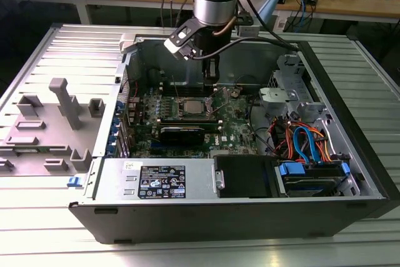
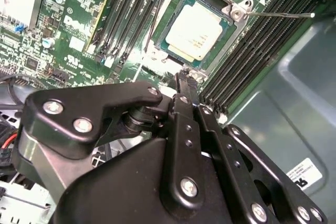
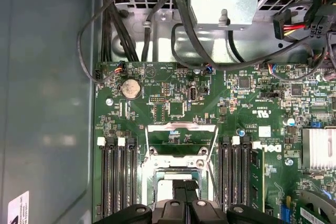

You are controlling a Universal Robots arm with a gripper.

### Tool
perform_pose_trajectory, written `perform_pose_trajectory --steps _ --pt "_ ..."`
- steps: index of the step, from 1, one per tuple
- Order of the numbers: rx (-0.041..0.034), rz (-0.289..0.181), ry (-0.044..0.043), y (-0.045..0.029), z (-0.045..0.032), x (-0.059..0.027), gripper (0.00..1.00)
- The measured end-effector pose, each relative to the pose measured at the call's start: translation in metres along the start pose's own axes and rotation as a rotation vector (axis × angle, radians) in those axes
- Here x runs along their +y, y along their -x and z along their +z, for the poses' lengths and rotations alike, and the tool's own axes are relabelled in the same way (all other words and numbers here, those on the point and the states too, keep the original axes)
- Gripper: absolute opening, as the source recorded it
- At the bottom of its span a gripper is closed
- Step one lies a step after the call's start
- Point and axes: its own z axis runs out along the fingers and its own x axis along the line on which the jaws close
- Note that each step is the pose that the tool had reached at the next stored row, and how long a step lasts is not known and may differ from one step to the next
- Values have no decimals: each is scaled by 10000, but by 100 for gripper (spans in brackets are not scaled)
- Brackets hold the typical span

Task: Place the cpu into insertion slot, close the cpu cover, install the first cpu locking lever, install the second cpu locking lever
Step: 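Close the cpu cover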

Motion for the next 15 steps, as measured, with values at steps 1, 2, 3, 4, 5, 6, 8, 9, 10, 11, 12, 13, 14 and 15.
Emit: perform_pose_trajectory --steps 1,2,3,4,5,6,8,9,10,11,12,13,14,15 --pt "-1 2 -6 1 0 33 11" --pt "-2 2 -8 1 0 53 11" --pt "-1 3 -10 1 2 83 11" --pt "0 3 -10 1 2 98 11" --pt "-1 3 -11 1 2 111 11" --pt "-2 3 -11 1 1 118 11" --pt "-1 4 -13 2 -22 126 11" --pt "-1 4 -12 2 -38 127 11" --pt "1 2 -12 3 -45 134 11" --pt "3 2 -11 3 -44 142 11" --pt "1 3 -12 3 -45 156 11" --pt "0 3 -18 3 -44 198 11" --pt "-1 4 -21 4 -44 242 11" --pt "-1 2 -23 4 -43 281 11"
